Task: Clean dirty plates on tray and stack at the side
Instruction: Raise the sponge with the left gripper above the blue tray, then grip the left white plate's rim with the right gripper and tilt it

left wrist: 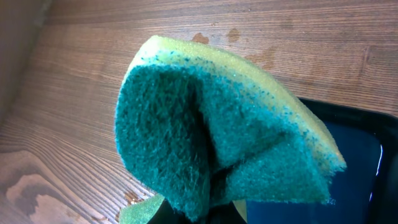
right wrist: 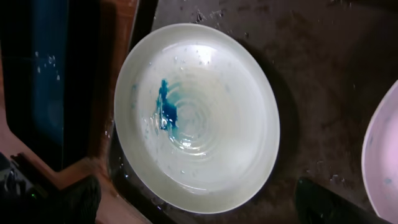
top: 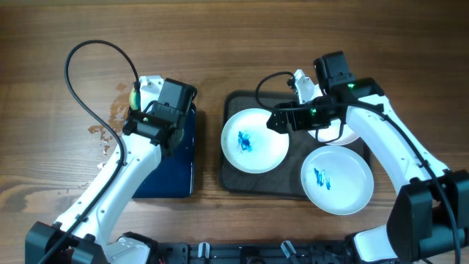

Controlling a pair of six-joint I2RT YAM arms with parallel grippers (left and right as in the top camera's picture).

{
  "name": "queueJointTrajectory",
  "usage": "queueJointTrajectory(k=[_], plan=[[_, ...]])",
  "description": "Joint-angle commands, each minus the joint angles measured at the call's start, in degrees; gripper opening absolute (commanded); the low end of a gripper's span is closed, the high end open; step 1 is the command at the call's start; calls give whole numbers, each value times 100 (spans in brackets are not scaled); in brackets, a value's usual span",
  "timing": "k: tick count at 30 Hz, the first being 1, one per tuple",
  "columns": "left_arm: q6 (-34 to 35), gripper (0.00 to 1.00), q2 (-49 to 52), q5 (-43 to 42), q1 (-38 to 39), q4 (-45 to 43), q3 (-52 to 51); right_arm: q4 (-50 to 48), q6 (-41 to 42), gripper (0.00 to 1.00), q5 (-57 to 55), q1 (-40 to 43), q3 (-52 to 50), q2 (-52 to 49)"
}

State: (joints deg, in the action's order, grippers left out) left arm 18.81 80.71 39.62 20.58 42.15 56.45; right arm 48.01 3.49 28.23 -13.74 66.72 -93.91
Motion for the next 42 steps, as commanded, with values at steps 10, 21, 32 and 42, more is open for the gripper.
queueJointTrajectory(k=[10,21,32,42], plan=[[118,4,-111,203,20,-20,2,-778,1495,80,-555,-20,-1252,-42],[118,4,-111,203,20,-20,2,-1596,1493,87,-595,-20,-1731,-42],[118,4,-109,203,20,-20,2,-1943,1469,85,-750,-20,-1735,-50],[118,4,-109,203,20,-15,2,-2354,1475,50,-743,-20,-1773,-1014]])
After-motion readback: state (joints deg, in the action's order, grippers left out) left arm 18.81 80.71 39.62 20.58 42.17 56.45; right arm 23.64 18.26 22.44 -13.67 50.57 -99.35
